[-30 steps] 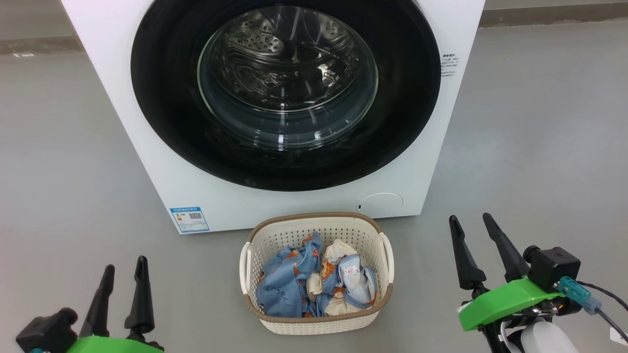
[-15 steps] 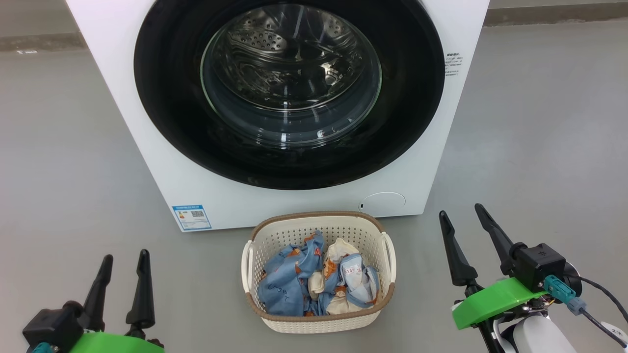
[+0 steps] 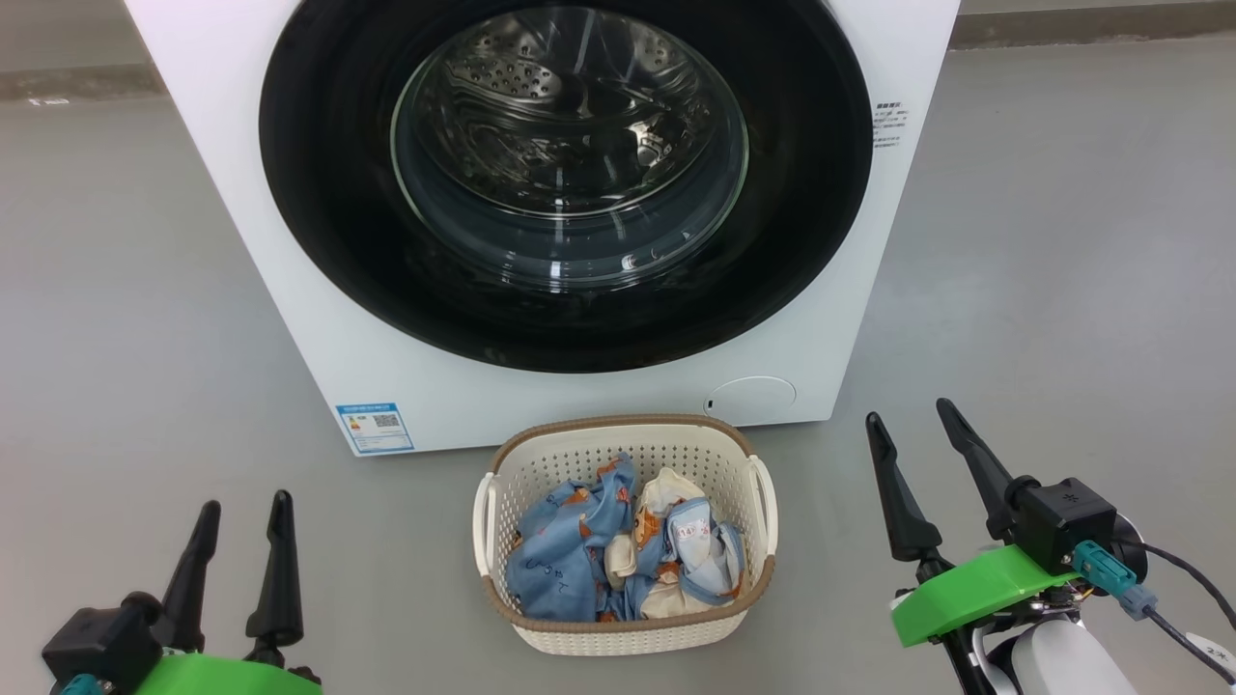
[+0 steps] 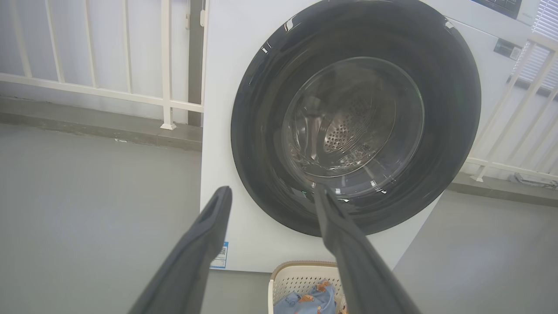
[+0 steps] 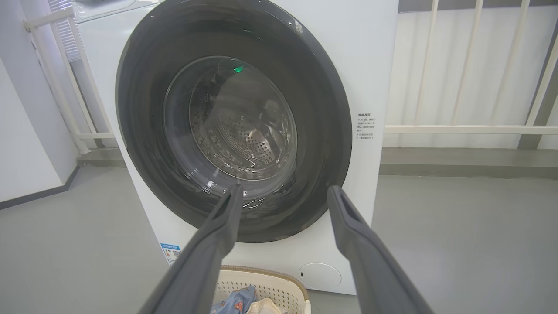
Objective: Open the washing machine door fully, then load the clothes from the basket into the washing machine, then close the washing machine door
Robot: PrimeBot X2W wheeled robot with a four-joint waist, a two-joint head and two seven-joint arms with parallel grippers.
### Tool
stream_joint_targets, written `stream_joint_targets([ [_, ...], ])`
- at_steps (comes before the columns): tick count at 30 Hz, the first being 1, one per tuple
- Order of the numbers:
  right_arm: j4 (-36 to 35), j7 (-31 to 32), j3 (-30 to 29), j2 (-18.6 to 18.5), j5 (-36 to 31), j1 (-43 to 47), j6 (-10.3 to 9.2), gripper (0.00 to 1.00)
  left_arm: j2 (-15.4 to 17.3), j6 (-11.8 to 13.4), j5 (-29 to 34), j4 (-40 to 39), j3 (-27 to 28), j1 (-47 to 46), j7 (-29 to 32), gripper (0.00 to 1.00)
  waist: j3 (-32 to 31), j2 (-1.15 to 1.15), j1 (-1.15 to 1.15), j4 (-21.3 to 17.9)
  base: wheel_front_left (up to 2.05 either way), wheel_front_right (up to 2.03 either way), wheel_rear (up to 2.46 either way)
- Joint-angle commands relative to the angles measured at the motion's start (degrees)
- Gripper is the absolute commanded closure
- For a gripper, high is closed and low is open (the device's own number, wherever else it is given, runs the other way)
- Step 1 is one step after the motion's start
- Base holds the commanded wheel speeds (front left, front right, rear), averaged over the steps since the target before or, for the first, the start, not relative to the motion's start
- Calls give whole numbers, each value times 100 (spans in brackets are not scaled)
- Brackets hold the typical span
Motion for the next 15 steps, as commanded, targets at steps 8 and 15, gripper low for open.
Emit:
stream_joint_targets([
  [8,-177,-71,99,-33,-5,-228,26,0,157,-13,30,-140,186,-250,-78,0,-2,0,0,2,0,0,0],
  [15,-189,-71,105,-33,-6,-211,26,0,130,-13,55,-151,226,-246,-78,0,-11,0,0,11,0,0,0],
])
